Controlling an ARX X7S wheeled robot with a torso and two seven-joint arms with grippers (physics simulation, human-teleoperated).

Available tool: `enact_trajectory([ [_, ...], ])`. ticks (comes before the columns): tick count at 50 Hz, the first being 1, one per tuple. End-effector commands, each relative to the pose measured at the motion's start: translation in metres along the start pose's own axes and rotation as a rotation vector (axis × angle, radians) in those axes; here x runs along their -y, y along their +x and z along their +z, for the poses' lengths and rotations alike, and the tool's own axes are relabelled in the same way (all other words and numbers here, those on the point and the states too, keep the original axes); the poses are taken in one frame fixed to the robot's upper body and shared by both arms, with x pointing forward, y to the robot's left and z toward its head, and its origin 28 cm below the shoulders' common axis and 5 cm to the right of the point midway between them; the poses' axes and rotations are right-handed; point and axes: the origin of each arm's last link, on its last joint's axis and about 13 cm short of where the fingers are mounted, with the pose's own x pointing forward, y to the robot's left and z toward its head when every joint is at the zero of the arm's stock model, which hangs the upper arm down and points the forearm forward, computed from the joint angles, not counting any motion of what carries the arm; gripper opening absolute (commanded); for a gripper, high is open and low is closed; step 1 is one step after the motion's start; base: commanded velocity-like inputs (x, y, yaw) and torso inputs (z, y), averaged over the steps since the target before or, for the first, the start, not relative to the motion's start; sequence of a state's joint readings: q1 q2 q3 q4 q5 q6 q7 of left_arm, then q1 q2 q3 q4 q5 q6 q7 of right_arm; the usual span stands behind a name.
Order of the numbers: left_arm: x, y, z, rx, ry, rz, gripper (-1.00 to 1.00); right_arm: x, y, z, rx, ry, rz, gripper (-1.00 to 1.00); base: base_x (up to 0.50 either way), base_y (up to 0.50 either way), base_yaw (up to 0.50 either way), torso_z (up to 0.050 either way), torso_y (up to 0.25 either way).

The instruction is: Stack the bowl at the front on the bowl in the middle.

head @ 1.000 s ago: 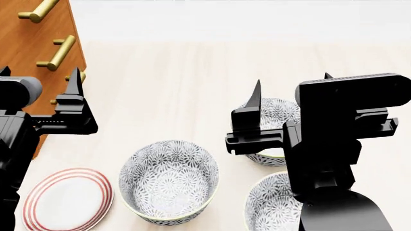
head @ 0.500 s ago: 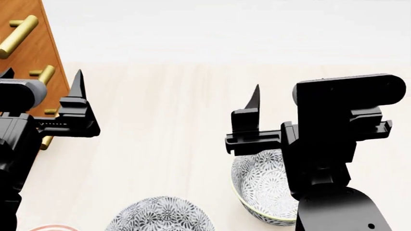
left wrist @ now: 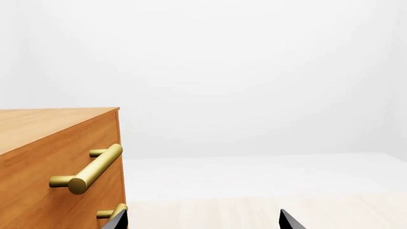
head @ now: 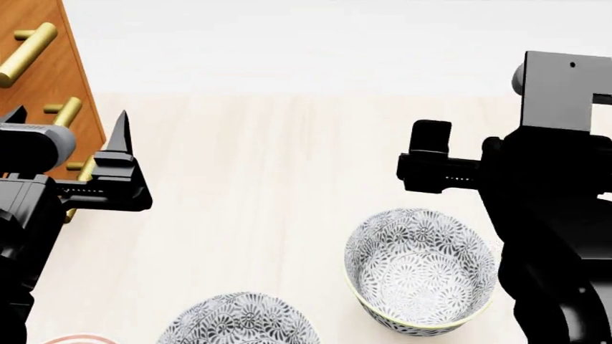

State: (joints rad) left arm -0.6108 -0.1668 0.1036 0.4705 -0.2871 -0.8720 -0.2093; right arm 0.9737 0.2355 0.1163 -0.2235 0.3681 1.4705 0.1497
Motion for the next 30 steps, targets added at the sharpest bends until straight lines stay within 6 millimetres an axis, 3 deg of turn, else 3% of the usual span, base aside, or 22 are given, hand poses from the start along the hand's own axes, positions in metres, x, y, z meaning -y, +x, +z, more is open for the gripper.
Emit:
enact_trajectory([
  [1,0.0,-0.001,-0.001,-0.005,0.006,-0.007,1.0,0.01,0.005,0.015,-0.112,0.059,0.001,1.0,0.0,0.0,0.0,0.0,0.0],
  [17,0.001,-0.002,-0.005,-0.022,0.009,-0.018,1.0,0.041,0.034,0.018,-0.229,0.151,-0.093,1.0,0.0,0.0,0.0,0.0,0.0],
  [30,0.002,-0.001,-0.006,-0.035,0.011,-0.025,1.0,0.058,0.055,-0.011,-0.367,0.216,-0.087,1.0,0.0,0.0,0.0,0.0,0.0],
])
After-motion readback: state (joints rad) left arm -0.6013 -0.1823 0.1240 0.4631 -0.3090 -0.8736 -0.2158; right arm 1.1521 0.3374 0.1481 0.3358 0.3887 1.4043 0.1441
